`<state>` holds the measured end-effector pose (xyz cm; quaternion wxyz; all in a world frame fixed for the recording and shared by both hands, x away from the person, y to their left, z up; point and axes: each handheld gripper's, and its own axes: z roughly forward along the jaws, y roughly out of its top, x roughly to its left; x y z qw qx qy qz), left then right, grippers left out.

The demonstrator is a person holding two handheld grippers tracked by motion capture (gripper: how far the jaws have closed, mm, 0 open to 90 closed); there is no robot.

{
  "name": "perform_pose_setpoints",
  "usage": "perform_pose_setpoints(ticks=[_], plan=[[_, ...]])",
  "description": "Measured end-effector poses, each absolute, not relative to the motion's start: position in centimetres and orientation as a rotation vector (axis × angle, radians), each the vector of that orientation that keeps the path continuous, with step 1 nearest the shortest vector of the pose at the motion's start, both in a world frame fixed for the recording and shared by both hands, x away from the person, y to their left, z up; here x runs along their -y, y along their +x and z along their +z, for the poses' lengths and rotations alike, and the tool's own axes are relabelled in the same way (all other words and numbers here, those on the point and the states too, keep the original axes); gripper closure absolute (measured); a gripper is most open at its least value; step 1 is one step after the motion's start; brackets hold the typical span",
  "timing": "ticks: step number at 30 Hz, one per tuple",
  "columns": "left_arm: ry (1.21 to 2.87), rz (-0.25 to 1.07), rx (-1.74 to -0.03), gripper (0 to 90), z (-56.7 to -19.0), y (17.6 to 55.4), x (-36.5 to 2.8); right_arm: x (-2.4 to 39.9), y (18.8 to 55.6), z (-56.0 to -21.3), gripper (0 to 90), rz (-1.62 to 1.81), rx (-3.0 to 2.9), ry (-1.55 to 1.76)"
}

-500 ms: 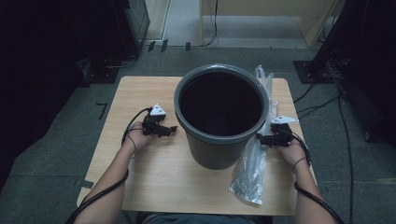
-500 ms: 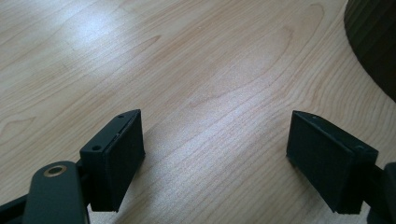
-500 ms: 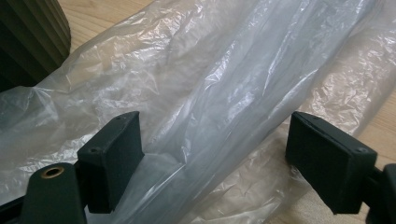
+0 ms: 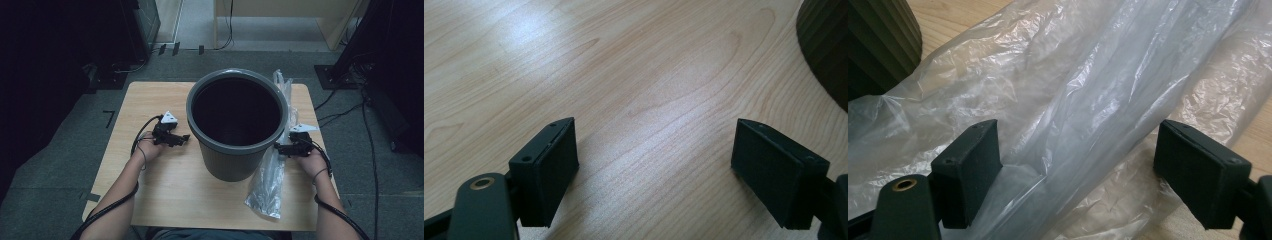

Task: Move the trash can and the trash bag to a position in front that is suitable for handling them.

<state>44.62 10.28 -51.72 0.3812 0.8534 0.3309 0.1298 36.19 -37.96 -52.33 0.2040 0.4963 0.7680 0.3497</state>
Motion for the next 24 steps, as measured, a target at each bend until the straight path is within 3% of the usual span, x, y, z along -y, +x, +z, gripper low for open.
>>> perform_pose_setpoints(ticks=[13, 17, 24], plan=[[2.231, 0.325, -0.81, 17.6, -51.5, 45.1, -9.4, 37.6, 36.5, -52.1, 23.3, 1.018, -2.153, 1.404], [2.231, 0.278, -0.834, 17.9, -51.1, 45.0, -9.0, 37.4, 36.6, -51.8, 23.4, 1.004, -2.158, 1.433], [2.199, 0.082, -0.893, 18.1, -50.0, 45.0, -9.1, 37.6, 36.4, -50.4, 22.3, 1.038, -2.171, 1.448]])
